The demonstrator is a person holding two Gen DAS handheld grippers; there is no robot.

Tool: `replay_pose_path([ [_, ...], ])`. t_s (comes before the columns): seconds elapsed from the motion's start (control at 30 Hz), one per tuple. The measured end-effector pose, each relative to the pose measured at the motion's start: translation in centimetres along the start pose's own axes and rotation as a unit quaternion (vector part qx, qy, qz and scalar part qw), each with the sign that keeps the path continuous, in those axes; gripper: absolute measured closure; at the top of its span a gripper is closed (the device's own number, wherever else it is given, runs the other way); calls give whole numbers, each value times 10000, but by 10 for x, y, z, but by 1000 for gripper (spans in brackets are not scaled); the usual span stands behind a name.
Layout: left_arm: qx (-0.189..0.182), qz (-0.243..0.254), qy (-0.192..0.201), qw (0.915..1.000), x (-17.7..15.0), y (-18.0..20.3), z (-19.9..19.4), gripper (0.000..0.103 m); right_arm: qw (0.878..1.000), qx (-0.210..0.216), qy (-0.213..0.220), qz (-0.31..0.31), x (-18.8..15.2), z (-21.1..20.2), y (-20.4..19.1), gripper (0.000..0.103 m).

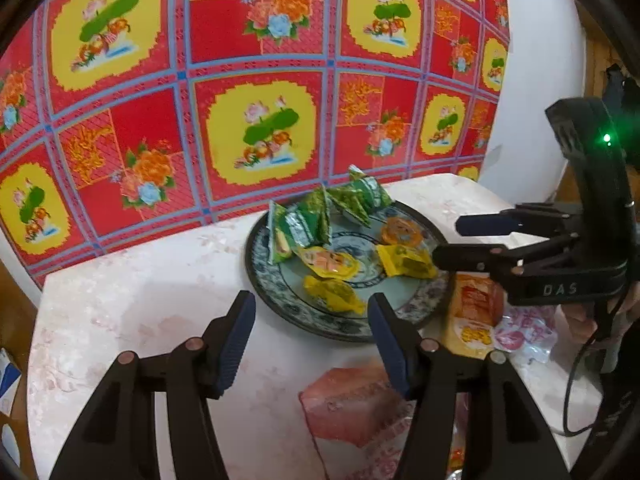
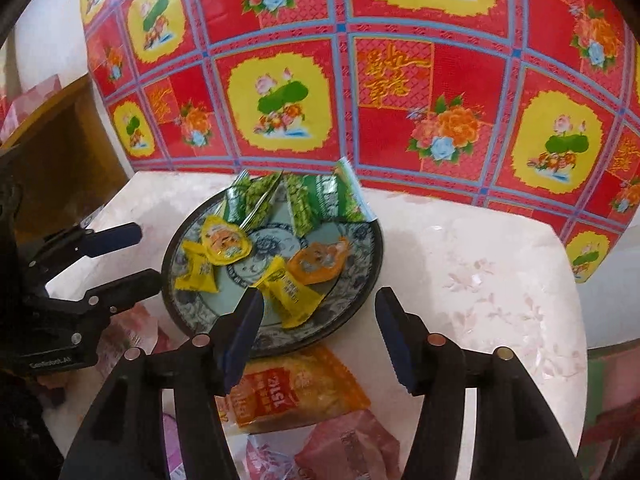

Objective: Organize snacks
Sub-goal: 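Withdraw the right tool from the plate back over the snack pile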

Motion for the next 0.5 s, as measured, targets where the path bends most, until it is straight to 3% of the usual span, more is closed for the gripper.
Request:
replay_pose_path([
  [0.5,-105,214,-193,9995,-4,9,4,41,9995,124,136,-263,2,-8,-16,44],
])
Point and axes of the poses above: each gripper's, at about its wrist camera, not at the fingertips, and z roughly the way its jaws point, y to its right, x to its top, the point moved 10 cm from there along z, roughly the way its jaws point
